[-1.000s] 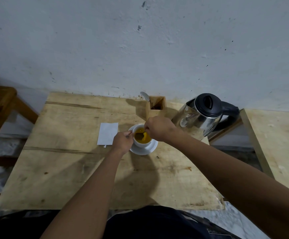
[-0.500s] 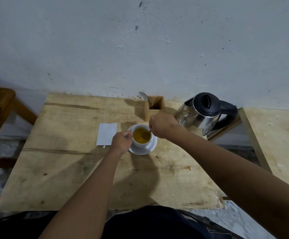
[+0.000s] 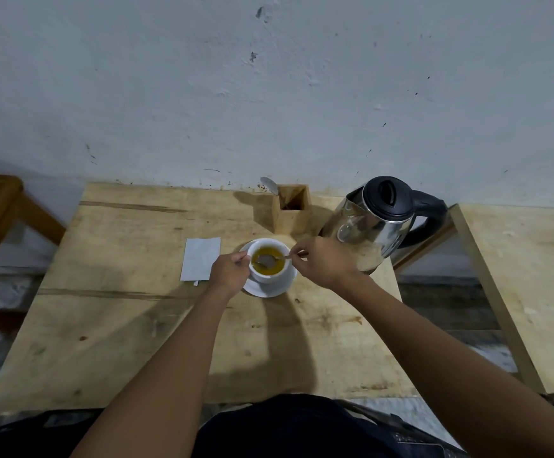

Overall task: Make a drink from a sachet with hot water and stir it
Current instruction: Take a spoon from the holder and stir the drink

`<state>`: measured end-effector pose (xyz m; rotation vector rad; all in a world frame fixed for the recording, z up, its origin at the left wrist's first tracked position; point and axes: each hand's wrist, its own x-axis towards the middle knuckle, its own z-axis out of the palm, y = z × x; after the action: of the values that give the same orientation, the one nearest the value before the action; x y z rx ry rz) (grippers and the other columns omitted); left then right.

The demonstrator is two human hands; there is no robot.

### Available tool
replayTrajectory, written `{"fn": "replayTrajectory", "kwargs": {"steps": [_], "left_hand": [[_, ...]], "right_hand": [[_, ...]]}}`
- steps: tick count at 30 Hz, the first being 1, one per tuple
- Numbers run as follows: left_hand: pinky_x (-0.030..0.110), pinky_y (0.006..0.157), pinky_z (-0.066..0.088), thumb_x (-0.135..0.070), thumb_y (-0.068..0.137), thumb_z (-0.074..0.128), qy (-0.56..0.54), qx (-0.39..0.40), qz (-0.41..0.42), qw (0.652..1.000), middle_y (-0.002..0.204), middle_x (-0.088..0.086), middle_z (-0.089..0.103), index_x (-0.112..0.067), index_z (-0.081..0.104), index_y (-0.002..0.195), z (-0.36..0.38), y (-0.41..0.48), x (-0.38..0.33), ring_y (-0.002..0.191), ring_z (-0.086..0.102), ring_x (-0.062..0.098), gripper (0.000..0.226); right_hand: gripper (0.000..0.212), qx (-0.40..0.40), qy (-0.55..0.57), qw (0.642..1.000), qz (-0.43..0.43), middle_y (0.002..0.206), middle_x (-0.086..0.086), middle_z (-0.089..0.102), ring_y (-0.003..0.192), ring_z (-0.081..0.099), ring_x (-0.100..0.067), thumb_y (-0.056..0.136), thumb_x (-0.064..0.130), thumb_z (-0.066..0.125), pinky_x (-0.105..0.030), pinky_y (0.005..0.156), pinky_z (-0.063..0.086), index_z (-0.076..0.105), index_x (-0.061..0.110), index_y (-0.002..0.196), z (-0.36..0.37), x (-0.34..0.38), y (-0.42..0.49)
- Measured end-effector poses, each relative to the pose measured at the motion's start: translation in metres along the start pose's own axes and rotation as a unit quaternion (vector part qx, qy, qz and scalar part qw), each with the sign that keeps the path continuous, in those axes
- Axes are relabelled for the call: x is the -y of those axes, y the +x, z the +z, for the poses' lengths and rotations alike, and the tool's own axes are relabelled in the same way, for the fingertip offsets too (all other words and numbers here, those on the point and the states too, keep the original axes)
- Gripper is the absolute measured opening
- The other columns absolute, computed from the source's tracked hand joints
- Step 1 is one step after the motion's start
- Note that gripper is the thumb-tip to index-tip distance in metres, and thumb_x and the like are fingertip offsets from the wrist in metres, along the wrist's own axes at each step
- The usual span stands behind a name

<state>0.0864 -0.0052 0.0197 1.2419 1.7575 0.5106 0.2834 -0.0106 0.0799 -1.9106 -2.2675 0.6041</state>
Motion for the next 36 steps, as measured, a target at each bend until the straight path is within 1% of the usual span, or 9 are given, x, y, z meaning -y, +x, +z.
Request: {"fn": "replayTrajectory", "kwargs": {"steps": [2, 5, 7, 11, 16, 21, 28, 33, 36], "left_hand": [[0.03, 0.092, 0.044, -0.027, 0.098, 0.047, -0.002, 0.003, 0.0, 1.0, 0.132, 0.011, 0.06, -0.011, 0.059, 0.128, 0.0, 0.0, 0.001, 0.121, 0.055, 0.028, 0.036], [0.031, 0.094, 0.044, -0.027, 0.098, 0.047, -0.005, 0.005, 0.001, 1.0, 0.134, 0.012, 0.059, -0.01, 0.058, 0.129, -0.001, 0.0, 0.002, 0.122, 0.054, 0.029, 0.037], [0.033, 0.096, 0.044, -0.026, 0.098, 0.048, -0.003, 0.005, 0.004, 1.0, 0.134, 0.012, 0.059, -0.009, 0.058, 0.129, 0.0, 0.0, 0.001, 0.123, 0.054, 0.029, 0.037], [0.035, 0.095, 0.045, -0.026, 0.097, 0.048, 0.002, 0.001, 0.003, 1.0, 0.134, 0.012, 0.059, -0.01, 0.059, 0.128, 0.0, -0.001, 0.0, 0.121, 0.054, 0.03, 0.036], [0.036, 0.096, 0.045, -0.026, 0.098, 0.047, 0.009, 0.003, 0.001, 1.0, 0.134, 0.012, 0.059, -0.011, 0.058, 0.13, 0.0, -0.001, -0.001, 0.121, 0.054, 0.03, 0.037], [0.034, 0.095, 0.046, -0.028, 0.098, 0.045, 0.019, 0.0, -0.004, 1.0, 0.133, 0.011, 0.059, -0.012, 0.057, 0.131, 0.001, -0.002, -0.002, 0.12, 0.055, 0.029, 0.038], [0.034, 0.093, 0.046, -0.028, 0.099, 0.044, 0.027, 0.0, -0.003, 1.0, 0.133, 0.012, 0.059, -0.013, 0.056, 0.131, 0.001, -0.001, -0.002, 0.119, 0.056, 0.029, 0.038], [0.033, 0.093, 0.045, -0.027, 0.099, 0.044, 0.024, 0.0, -0.006, 1.0, 0.135, 0.012, 0.058, -0.011, 0.057, 0.131, 0.001, -0.001, -0.003, 0.12, 0.055, 0.03, 0.038], [0.034, 0.094, 0.045, -0.028, 0.099, 0.044, 0.028, 0.002, -0.006, 1.0, 0.135, 0.011, 0.058, -0.012, 0.056, 0.131, 0.001, -0.001, -0.003, 0.12, 0.055, 0.029, 0.038]], "right_hand": [[0.025, -0.047, 0.01, 0.999, -0.002, 0.104, 0.003, 0.076, 0.093, 0.069, -0.019, 0.095, 0.033, 0.055, -0.026, 0.062, 0.043, 0.074, 0.024, 0.109, 0.008, -0.007, -0.011], [0.023, -0.105, 0.011, 0.994, -0.011, 0.079, -0.003, 0.074, 0.072, 0.066, -0.026, 0.097, 0.03, 0.055, -0.03, 0.055, 0.039, 0.075, 0.022, 0.105, 0.022, -0.015, -0.026], [0.018, -0.156, 0.036, 0.987, -0.013, 0.071, -0.003, 0.071, 0.064, 0.064, -0.027, 0.096, 0.027, 0.058, -0.03, 0.052, 0.039, 0.074, 0.022, 0.103, 0.031, -0.021, -0.035], [0.013, -0.211, 0.077, 0.974, -0.01, 0.079, 0.001, 0.073, 0.066, 0.065, -0.021, 0.095, 0.023, 0.061, -0.03, 0.052, 0.044, 0.07, 0.022, 0.105, 0.046, -0.029, -0.049], [0.016, -0.261, 0.073, 0.963, 0.003, 0.09, 0.003, 0.075, 0.072, 0.066, -0.019, 0.095, 0.021, 0.062, -0.023, 0.058, 0.04, 0.07, 0.02, 0.109, 0.061, -0.034, -0.06], [0.019, -0.255, 0.062, 0.965, -0.008, 0.09, -0.001, 0.076, 0.074, 0.069, -0.025, 0.097, 0.024, 0.057, -0.032, 0.056, 0.052, 0.069, 0.02, 0.112, 0.071, -0.034, -0.064], [0.018, -0.262, 0.071, 0.963, -0.003, 0.086, 0.0, 0.075, 0.071, 0.068, -0.024, 0.096, 0.023, 0.06, -0.029, 0.056, 0.045, 0.069, 0.021, 0.112, 0.07, -0.035, -0.061], [0.017, -0.25, 0.056, 0.966, 0.016, 0.078, 0.004, 0.074, 0.068, 0.068, -0.02, 0.097, 0.029, 0.057, -0.028, 0.052, 0.041, 0.068, 0.026, 0.11, 0.065, -0.033, -0.061], [0.017, -0.203, 0.147, 0.965, 0.079, 0.07, 0.007, 0.068, 0.067, 0.063, -0.016, 0.1, 0.034, 0.052, -0.031, 0.057, 0.042, 0.066, 0.027, 0.107, 0.058, -0.028, -0.06]]}}
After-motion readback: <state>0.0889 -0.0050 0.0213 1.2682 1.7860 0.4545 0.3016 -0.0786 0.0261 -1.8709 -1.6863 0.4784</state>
